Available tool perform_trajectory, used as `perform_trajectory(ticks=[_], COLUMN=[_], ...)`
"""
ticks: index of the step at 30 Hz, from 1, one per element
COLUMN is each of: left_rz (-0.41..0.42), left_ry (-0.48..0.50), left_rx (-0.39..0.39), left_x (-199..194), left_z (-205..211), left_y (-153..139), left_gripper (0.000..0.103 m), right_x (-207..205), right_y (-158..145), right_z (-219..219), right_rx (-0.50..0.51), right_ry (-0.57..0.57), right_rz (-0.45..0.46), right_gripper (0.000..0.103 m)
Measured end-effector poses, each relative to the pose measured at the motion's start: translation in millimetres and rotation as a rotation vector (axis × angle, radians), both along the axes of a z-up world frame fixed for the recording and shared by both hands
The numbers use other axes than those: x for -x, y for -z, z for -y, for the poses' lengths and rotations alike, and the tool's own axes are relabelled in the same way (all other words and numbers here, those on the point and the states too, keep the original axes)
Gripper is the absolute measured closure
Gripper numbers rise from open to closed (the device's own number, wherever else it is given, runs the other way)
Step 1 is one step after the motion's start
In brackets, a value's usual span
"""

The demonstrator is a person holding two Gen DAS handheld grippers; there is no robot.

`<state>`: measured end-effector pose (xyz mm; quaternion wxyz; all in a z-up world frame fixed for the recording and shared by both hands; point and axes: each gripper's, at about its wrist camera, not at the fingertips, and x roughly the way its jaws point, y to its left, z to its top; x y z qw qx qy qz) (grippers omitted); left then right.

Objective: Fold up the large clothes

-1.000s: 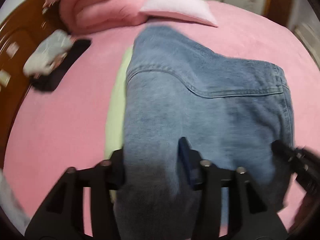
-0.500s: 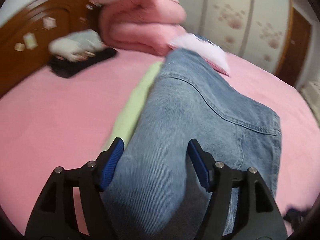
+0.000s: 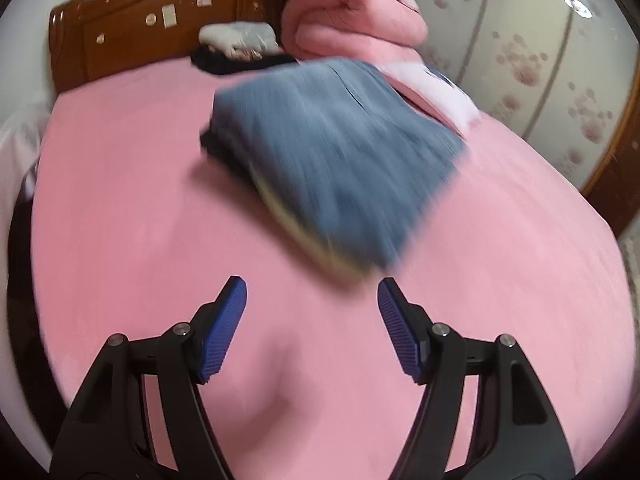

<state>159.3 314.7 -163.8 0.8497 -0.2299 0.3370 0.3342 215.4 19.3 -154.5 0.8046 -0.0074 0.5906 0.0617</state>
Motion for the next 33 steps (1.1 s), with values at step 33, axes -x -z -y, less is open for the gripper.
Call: perform_trajectory(ticks=[33], left_rz=[-0.284], left_ry=[0.753], left_rx=[0.007], left_x=[107], left_z=[340], left_y=[-217], left_gripper=[0.038], right_x=[214], right_y=[-252], right_z=[283], right_rx=[0.108], right_ry=[0.119], right_rz=[0.044], right_gripper=[0.000])
